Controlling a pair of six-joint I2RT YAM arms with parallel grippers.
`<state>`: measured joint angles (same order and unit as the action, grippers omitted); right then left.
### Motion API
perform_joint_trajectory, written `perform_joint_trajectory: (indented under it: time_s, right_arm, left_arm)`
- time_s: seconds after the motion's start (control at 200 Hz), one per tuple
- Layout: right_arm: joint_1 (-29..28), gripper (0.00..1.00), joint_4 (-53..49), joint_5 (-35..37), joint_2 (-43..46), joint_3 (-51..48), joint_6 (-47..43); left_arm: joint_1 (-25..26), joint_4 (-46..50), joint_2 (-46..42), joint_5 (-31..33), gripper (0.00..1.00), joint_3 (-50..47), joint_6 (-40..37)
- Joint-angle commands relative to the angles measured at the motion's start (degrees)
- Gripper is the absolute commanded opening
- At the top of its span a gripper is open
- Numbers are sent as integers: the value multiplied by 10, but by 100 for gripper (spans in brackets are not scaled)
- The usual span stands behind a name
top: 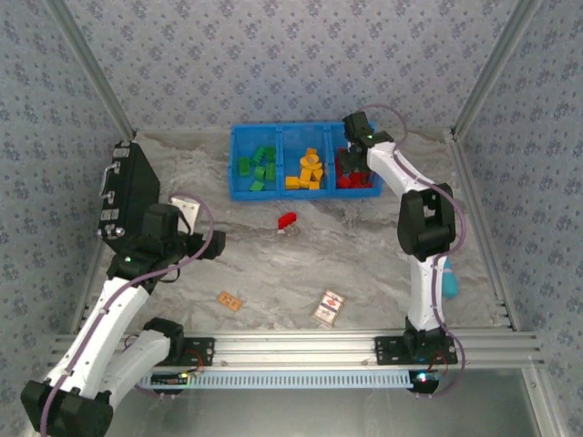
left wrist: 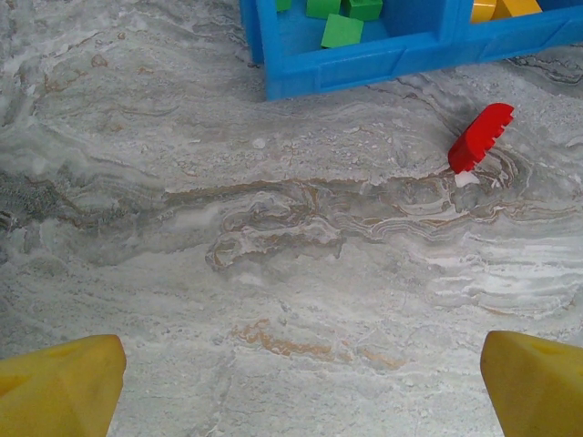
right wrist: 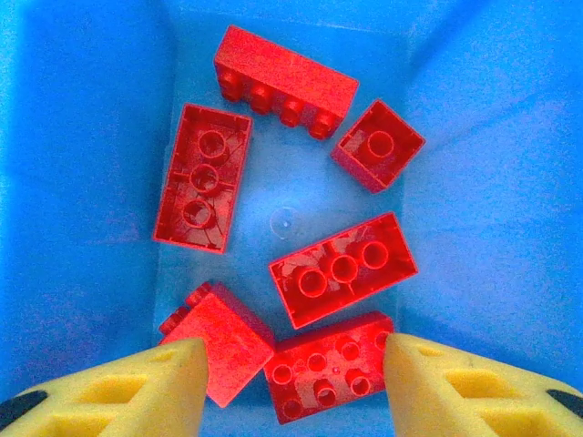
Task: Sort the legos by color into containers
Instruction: Place the lego in the container, then pick up the lego from the center of the table.
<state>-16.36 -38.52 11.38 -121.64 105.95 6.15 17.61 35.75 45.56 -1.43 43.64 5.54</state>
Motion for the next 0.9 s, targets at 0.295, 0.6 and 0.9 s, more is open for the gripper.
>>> perform_joint_trajectory:
  time_s: [0.295, 0.6, 0.9]
  right_arm:
    - [-93, 61, -20, -39, 184, -92, 183]
    - [-209, 70, 71, -66, 193, -207, 417]
    - [-234, 74, 146, -144, 105, -237, 598]
  left_arm:
    - [-7, -12, 10, -9, 100, 0, -7]
    - [-18, -16, -29, -17, 100, -2, -2]
    - [-17, -11, -53, -29, 100, -1, 9]
